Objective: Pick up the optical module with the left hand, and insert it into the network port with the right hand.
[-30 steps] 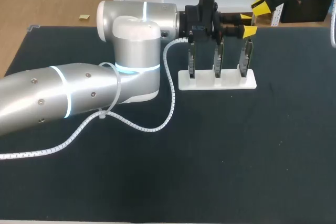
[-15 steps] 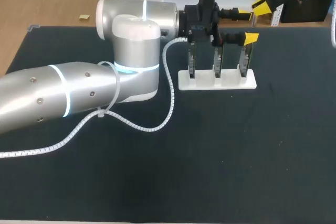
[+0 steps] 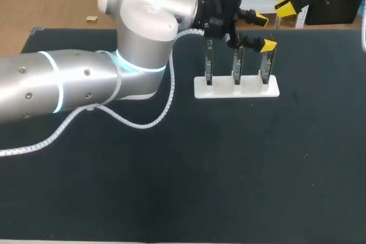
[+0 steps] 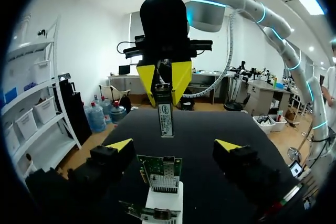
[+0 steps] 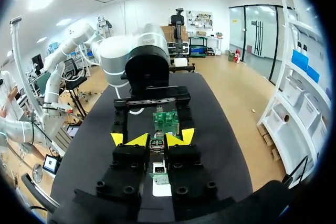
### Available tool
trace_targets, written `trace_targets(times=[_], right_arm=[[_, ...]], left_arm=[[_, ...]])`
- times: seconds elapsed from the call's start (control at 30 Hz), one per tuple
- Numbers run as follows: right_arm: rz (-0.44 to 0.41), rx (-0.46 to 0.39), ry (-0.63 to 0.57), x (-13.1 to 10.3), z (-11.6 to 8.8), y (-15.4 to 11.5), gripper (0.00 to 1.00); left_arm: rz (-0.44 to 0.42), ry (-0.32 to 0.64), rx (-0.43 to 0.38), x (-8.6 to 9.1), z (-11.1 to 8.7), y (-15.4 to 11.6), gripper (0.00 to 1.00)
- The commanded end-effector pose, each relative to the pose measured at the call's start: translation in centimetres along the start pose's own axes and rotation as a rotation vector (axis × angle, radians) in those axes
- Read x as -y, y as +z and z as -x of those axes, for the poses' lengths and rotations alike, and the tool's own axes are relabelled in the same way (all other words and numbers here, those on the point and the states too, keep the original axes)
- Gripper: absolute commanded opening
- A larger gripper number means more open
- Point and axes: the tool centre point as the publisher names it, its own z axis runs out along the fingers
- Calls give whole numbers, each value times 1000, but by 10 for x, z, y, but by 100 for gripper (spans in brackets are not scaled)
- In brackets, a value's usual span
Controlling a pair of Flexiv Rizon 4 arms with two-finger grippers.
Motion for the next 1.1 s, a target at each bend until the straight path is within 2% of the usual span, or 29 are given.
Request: trace_targets(times=[0.03, 0.47, 1.1], right_arm=[[-8, 1, 1, -3, 0, 1, 0], [-10, 3, 8, -3, -1, 3, 0], [-13, 4, 10, -3, -2, 4, 0]], left_arm=[[-18, -27, -76, -3, -5, 0, 100], [-20, 13, -175, -3, -20, 2, 100], [-60, 37, -235, 0, -31, 5, 100]])
